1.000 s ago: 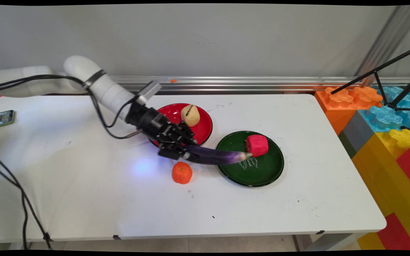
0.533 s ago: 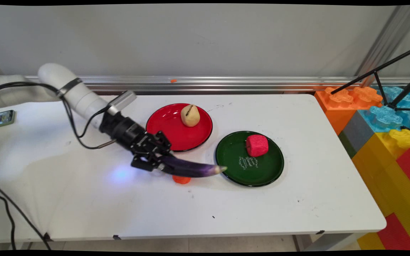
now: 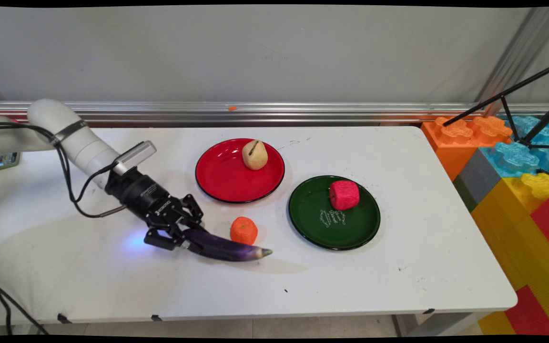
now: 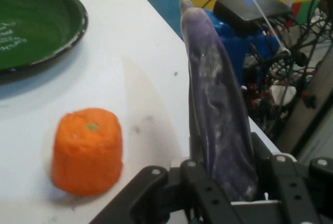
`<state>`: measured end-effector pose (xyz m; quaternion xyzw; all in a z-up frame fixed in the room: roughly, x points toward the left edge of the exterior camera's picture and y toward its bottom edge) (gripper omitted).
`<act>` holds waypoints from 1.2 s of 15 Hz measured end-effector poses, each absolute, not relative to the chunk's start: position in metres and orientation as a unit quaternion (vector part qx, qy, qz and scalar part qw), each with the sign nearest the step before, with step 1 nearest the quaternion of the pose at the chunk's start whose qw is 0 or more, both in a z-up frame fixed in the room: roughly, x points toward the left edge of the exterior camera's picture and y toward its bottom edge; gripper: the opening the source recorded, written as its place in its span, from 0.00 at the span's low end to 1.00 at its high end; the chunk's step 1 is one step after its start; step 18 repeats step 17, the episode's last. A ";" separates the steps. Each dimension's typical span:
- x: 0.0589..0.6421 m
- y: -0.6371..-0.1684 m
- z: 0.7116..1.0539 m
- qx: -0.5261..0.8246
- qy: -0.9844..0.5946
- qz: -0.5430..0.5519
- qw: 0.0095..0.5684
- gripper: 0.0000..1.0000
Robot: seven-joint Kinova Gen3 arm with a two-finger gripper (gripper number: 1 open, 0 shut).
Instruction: Place the picked object on the table
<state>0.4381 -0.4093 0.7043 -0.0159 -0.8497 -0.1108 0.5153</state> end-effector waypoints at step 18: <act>0.447 -0.402 0.674 -0.020 -0.858 -0.109 0.501 1.00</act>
